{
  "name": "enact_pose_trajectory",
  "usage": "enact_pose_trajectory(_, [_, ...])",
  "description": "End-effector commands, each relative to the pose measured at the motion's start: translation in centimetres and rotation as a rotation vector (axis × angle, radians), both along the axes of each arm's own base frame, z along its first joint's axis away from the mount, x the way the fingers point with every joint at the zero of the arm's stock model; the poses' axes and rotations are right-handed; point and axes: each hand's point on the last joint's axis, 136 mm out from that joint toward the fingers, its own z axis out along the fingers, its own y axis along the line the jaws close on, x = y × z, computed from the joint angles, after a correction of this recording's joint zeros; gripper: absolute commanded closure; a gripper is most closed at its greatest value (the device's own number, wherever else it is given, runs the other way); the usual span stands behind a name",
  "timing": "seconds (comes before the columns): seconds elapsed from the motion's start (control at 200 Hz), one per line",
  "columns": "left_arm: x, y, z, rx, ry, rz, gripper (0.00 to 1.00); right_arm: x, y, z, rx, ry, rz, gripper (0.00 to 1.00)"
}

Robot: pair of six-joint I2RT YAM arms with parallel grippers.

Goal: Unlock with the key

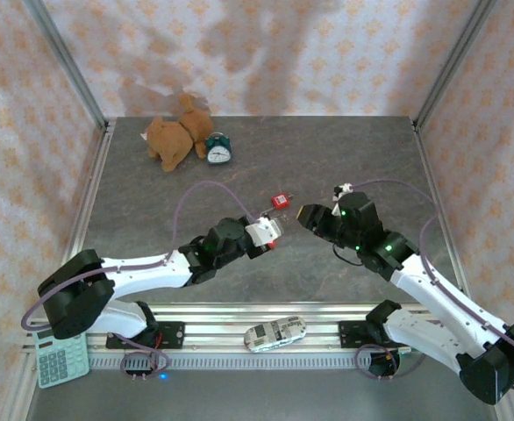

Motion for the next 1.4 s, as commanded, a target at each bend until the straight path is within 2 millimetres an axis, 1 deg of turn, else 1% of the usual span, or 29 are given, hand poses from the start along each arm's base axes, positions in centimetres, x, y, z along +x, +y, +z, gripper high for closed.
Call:
enact_pose_trajectory(0.0, [0.1,-0.1,0.8,0.106,-0.149,0.035,1.0,0.5,-0.2,0.4,-0.001,-0.029,-0.021,0.51])
enact_pose_trajectory(0.135, [0.5,0.0,1.6,0.181,-0.274,0.088,1.0,1.0,-1.9,0.5,-0.044,-0.059,-0.064,0.48])
enact_pose_trajectory(0.27, [0.2,-0.2,2.6,0.241,-0.413,0.113,1.0,1.4,-2.7,0.4,-0.055,-0.105,-0.041,0.48])
enact_pose_trajectory(0.365, [-0.2,-0.6,2.8,0.296,-0.53,0.137,1.0,1.8,-3.0,0.2,-0.012,-0.139,-0.031,0.48])
enact_pose_trajectory(0.385, [-0.2,-0.7,3.2,0.29,-0.565,0.149,1.0,1.9,-3.1,0.1,0.002,-0.141,-0.029,0.48])
enact_pose_trajectory(0.445, [-0.2,-0.8,3.3,0.31,-0.623,0.183,1.0,1.9,-2.5,0.2,0.055,-0.155,0.001,0.48])
enact_pose_trajectory(0.481, [0.0,-0.8,3.5,0.312,-0.632,0.206,1.0,1.9,-2.3,0.1,0.075,-0.156,0.012,0.48])
enact_pose_trajectory(0.556, [0.1,-1.0,2.9,0.35,-0.641,0.201,1.0,1.6,-1.9,-0.1,0.089,-0.159,0.039,0.48])
enact_pose_trajectory(0.666, [0.4,-1.1,2.9,0.362,-0.65,0.224,1.0,1.5,-2.2,-0.8,0.071,-0.156,0.043,0.47])
enact_pose_trajectory(0.731, [0.5,-1.6,2.5,0.42,-0.658,0.212,1.0,1.6,-2.4,-1.3,0.063,-0.145,0.036,0.47])
enact_pose_trajectory(0.821, [0.5,-2.2,2.7,0.445,-0.676,0.217,1.0,1.5,-2.1,-1.7,0.087,-0.136,0.049,0.47])
enact_pose_trajectory(0.951, [0.3,-3.2,2.7,0.487,-0.708,0.215,1.0,1.2,-1.3,-1.2,0.15,-0.148,0.079,0.47])
enact_pose_trajectory(1.096, [0.6,-3.6,3.4,0.509,-0.756,0.265,1.0,1.0,-0.8,-0.3,0.204,-0.163,0.097,0.47])
enact_pose_trajectory(1.151, [0.6,-3.9,3.7,0.513,-0.776,0.274,1.0,1.2,-0.9,-0.1,0.218,-0.166,0.088,0.46])
enact_pose_trajectory(1.246, [0.7,-4.0,4.2,0.49,-0.793,0.305,1.0,1.3,-1.0,-0.4,0.219,-0.151,0.077,0.46])
enact_pose_trajectory(1.396, [0.6,-4.6,3.5,0.519,-0.805,0.293,1.0,1.5,-0.9,-1.0,0.241,-0.13,0.073,0.47])
